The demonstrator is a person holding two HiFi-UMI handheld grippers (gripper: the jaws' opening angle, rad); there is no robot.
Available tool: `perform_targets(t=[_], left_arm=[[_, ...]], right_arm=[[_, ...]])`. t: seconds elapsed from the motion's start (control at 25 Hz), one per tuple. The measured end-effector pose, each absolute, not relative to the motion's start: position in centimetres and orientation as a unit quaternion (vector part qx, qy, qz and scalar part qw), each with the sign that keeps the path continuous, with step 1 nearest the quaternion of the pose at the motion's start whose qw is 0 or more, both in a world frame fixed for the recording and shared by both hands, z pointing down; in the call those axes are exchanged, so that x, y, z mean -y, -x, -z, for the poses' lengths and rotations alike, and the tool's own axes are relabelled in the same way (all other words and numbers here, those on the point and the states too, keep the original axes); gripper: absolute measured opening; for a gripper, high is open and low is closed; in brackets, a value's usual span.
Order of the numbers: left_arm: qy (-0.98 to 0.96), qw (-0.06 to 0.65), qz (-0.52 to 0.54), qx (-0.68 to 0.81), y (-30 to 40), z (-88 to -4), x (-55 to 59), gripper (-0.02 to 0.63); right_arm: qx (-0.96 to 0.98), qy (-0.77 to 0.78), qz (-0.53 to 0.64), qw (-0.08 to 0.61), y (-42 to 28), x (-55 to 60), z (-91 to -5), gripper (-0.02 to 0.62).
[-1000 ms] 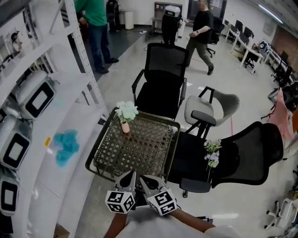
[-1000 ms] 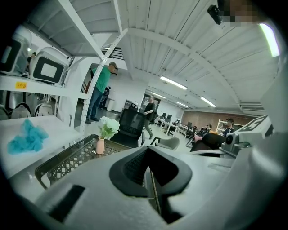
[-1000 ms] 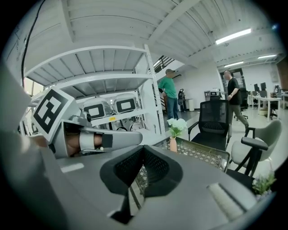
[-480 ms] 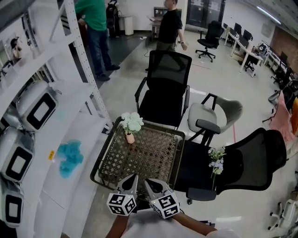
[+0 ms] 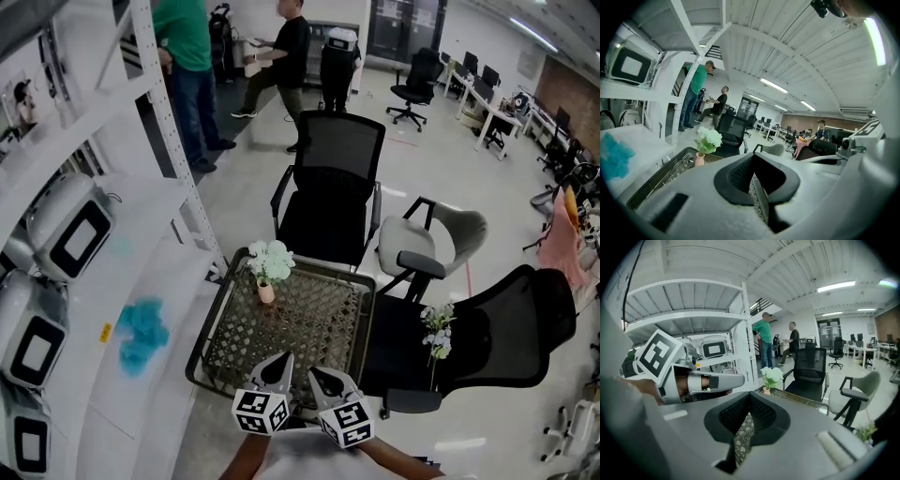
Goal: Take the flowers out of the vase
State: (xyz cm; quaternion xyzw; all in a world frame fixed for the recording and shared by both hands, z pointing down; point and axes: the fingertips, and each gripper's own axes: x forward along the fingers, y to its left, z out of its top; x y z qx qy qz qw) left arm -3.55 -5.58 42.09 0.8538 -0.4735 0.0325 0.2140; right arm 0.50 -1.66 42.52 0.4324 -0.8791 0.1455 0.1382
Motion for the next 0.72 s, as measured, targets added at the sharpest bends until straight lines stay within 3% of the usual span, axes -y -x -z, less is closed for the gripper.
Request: perform_targets(t=[0.72], left_arm=[[-0.87,0.187,-0.038,0.454,8.2,-42.6,14.2,0.0]], right_arm=[[0.87,-0.456,-0.141,0.122,4.5,8.6,-41.7,0.009]])
